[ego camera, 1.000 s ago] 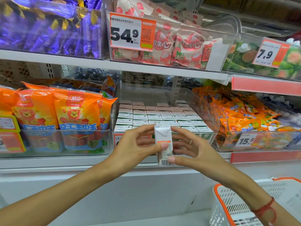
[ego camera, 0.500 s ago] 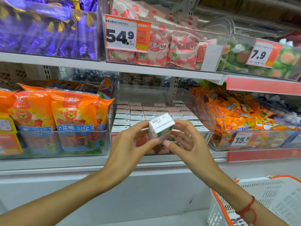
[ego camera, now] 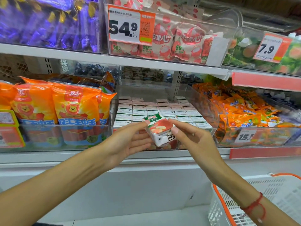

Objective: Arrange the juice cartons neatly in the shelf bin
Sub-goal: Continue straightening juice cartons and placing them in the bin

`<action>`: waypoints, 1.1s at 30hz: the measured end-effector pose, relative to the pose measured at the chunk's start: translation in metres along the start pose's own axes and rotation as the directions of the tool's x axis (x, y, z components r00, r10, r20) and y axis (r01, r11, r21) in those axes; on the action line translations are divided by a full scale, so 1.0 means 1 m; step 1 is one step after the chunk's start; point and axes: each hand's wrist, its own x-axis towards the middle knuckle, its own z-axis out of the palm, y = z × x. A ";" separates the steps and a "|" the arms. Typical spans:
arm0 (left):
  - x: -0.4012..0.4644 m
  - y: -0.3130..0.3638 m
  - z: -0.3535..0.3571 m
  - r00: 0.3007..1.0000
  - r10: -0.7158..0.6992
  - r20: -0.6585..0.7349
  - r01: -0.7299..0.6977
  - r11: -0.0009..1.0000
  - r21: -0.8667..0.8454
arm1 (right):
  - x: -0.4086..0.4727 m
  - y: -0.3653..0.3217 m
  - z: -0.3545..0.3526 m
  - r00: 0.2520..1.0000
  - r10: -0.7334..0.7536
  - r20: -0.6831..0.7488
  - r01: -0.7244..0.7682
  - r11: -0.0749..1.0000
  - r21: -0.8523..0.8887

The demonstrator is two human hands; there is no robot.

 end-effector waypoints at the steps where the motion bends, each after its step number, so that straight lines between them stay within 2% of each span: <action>1: -0.001 0.000 0.001 0.998 -0.060 0.014 0.060 0.998 -0.004 | 0.000 0.000 0.000 0.999 0.020 -0.039 -0.019 0.999 0.028; 4: -0.003 -0.003 0.002 0.980 -0.193 0.055 0.191 0.980 0.049 | 0.001 0.001 0.002 0.989 0.104 -0.102 -0.098 0.993 0.067; 8: -0.003 -0.004 0.002 0.956 -0.286 0.057 0.281 0.956 0.089 | 0.003 0.003 0.003 0.969 0.211 -0.130 -0.203 0.977 0.068; 12: -0.001 -0.004 0.002 0.947 -0.315 0.055 0.309 0.946 0.097 | 0.003 0.006 0.001 0.961 0.247 -0.122 -0.244 0.969 0.043; 16: -0.002 -0.003 0.002 0.960 -0.274 0.057 0.268 0.959 0.090 | 0.002 0.005 -0.001 0.963 0.258 -0.072 -0.257 0.966 0.024; 18: -0.002 0.000 0.001 0.981 -0.183 0.062 0.178 0.981 0.072 | 0.003 0.004 -0.004 0.964 0.264 0.008 -0.264 0.962 0.066; 20: -0.001 0.002 0.002 0.998 -0.035 0.056 0.029 0.995 0.096 | 0.003 0.002 -0.008 0.962 0.258 0.092 -0.265 0.961 0.084; 23: -0.002 0.006 0.004 0.973 0.221 0.061 -0.230 0.943 0.240 | 0.003 0.004 -0.013 0.970 0.216 0.116 -0.222 0.974 0.049; 26: -0.002 0.005 0.000 0.895 0.414 0.166 -0.446 0.819 0.362 | 0.003 0.008 -0.015 0.987 0.136 0.086 -0.134 0.990 -0.034; 29: -0.005 0.001 -0.002 0.752 0.560 0.348 -0.658 0.610 0.441 | 0.003 0.010 -0.018 0.997 -0.010 0.072 0.022 0.985 -0.170; 31: -0.006 -0.002 -0.003 0.687 0.593 0.420 -0.723 0.493 0.484 | 0.004 0.014 -0.020 0.992 -0.111 0.061 0.124 0.956 -0.267; 33: -0.005 -0.006 -0.004 0.646 0.622 0.442 -0.753 0.421 0.506 | 0.004 0.016 -0.022 0.983 -0.181 0.035 0.182 0.925 -0.334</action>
